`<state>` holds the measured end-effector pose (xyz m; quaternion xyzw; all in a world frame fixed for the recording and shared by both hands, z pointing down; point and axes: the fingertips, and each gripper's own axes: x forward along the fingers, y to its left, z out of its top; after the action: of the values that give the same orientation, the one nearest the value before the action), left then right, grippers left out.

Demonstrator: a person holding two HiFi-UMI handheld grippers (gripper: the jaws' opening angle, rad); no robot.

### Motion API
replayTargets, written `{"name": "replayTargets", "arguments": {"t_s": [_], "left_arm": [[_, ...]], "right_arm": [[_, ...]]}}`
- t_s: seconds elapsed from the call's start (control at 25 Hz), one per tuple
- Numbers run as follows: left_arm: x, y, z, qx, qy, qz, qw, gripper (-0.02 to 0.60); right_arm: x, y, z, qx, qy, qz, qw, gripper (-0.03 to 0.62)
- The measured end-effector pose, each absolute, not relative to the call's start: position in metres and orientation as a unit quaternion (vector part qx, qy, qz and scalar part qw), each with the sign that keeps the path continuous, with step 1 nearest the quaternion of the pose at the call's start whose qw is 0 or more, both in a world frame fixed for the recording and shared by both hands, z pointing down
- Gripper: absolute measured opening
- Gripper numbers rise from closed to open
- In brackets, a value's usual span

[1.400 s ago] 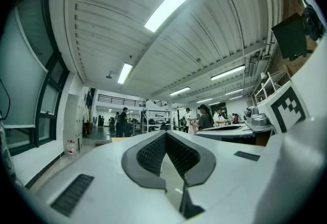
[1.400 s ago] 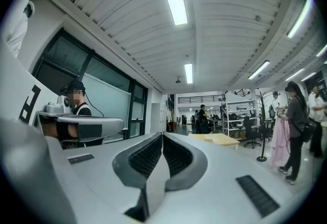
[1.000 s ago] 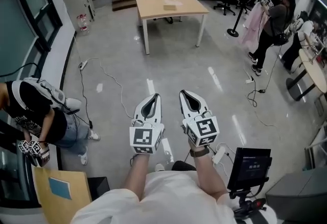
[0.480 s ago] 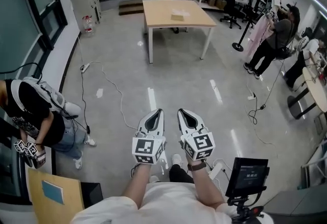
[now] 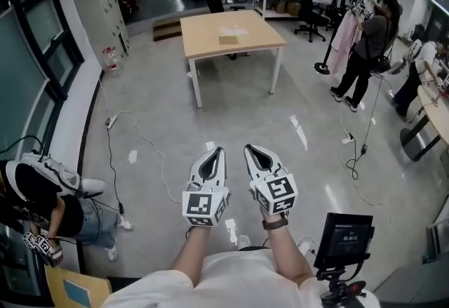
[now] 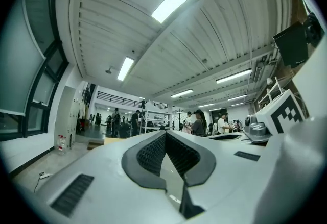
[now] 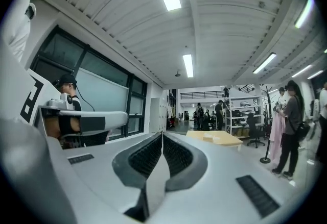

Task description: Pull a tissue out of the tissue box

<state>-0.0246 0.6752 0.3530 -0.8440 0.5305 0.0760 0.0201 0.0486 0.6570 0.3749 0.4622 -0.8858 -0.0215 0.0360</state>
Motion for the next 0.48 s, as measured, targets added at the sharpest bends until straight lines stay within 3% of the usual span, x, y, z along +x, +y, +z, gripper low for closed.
{"name": "replayTargets", "arguments": {"t_s": [0.32, 0.48], "left_arm": [[-0.004, 0.609, 0.378, -0.822, 0.564, 0.079, 0.0, -0.011], [0.01, 0.577, 0.378, -0.828, 0.558, 0.059, 0.004, -0.011]], "right_arm": [[0.098, 0.594, 0.391, 0.45, -0.891, 0.05, -0.03, 0.011], [0.099, 0.562, 0.387, 0.441, -0.896, 0.05, -0.029, 0.011]]}}
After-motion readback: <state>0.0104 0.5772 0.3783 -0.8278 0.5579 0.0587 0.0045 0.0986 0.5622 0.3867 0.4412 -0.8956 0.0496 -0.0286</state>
